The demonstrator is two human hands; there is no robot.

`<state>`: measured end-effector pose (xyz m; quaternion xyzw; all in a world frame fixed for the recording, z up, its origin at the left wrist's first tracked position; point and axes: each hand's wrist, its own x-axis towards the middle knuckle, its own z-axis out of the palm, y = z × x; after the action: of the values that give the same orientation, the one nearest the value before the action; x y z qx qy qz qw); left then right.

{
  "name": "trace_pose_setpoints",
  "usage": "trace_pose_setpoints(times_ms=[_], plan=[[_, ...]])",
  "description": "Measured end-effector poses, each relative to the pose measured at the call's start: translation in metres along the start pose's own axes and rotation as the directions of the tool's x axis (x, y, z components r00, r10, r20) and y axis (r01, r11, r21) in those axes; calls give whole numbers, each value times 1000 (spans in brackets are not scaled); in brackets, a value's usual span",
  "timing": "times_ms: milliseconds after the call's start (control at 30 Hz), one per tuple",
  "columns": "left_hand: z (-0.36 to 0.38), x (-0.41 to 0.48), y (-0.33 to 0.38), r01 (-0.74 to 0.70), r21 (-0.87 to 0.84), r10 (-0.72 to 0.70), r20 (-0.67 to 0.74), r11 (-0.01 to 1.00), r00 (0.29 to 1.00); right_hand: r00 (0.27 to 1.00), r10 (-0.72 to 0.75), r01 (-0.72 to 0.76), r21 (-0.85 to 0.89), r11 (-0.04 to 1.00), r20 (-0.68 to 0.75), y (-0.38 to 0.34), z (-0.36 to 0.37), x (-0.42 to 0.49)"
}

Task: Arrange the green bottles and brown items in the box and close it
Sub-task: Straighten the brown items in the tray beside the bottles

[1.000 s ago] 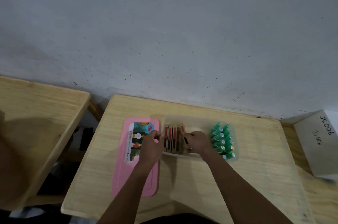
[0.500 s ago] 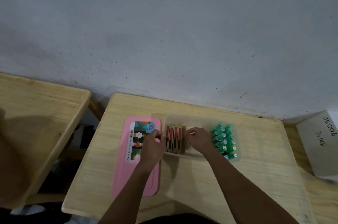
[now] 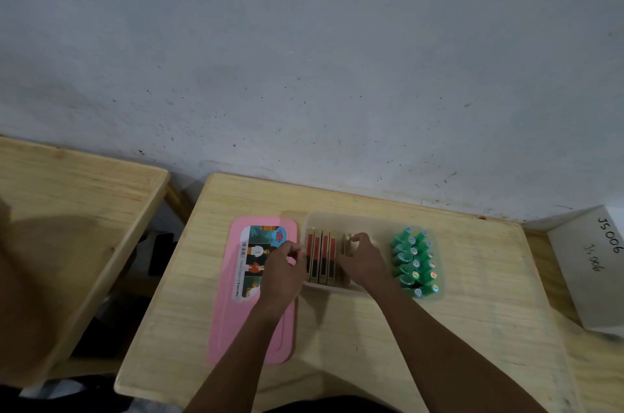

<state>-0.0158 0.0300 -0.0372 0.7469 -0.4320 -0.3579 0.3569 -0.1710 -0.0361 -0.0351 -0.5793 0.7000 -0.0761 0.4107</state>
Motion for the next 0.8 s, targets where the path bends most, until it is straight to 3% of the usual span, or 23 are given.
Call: trace_pose_setpoints(times_ms=[300,433,533,800], plan=[[1,2,-2,-8,1,8,6,1000,1000,992,128,-116,401,909,-2,13,-10,0],[1,2,-2,-5,-3,5,5,1000,1000,975,191,-222,481,848,113,10,-17,2],[2,2,-3,-3,1,3,7,1000,1000,956,218,-292,620,728,195,8,-23,0],[2,2,-4,-13,10,13,4,1000,1000,961,162,-275,694,665,225,15,-22,-1]])
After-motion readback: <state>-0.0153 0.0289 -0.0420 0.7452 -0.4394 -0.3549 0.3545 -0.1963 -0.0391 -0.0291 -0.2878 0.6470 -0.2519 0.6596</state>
